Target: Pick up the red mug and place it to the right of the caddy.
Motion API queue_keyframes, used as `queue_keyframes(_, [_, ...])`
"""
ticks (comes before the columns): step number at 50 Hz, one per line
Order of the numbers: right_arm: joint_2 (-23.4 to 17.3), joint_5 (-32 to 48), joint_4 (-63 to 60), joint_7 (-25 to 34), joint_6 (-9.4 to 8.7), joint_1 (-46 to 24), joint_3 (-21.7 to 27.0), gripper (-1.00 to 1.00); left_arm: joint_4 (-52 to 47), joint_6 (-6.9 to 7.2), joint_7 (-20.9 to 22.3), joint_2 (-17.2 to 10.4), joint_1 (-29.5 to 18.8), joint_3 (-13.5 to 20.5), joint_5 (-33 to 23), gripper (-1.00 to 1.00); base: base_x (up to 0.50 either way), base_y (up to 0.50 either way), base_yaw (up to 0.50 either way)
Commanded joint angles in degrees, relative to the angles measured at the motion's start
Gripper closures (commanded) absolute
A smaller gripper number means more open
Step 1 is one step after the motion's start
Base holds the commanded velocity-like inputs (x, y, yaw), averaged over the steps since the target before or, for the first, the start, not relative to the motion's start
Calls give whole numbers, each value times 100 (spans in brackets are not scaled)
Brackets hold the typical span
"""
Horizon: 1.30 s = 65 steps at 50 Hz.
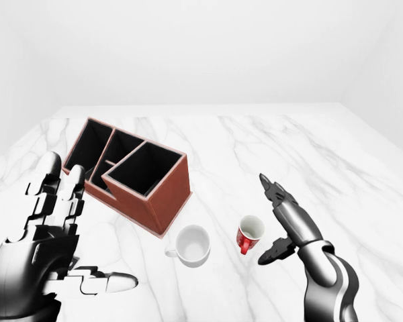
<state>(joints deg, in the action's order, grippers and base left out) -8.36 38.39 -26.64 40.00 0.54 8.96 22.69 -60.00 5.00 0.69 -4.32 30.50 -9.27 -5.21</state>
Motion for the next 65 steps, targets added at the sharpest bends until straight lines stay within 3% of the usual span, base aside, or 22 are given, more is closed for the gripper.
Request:
queue_keyframes(1, [-38,56,421,0,124,12,33,-100,0,0,-25,-21,-43,-33,-18,-100,0,0,0])
queue_keyframes(4, [-56,58,463,0,48,-30,6,-100,1,0,-37,-28,-32,-51,-24,-100,0,0,0])
queue_keyframes(22, [-425,108,1489,-324,65,-402,-183,-100,0,0,-70,-60,-48,-113,-64,-100,0,0,0])
queue_keyframes(30, [-509,143,1781,-418,-62,-598,-310,-100,29,0,-68,-64,-57,-83,-41,-100,0,0,0])
queue_keyframes(39, [-549,224,2266,-733,99,-609,-513,-100,6,0,-61,-49,-59,-93,-65,-100,0,0,0])
queue_keyframes(48, [-628,248,2304,-627,-38,-712,-548,-100,11,0,-80,-61,-78,-114,-71,-100,0,0,0])
queue_keyframes(61, [-655,405,2658,-804,65,-731,-682,-100,40,0,-110,-88,-89,-132,-67,-100,0,0,0])
queue_keyframes(65, [-721,475,2964,-938,173,-772,-710,-100,133,0,-152,-107,-129,-215,-117,-100,0,0,0])
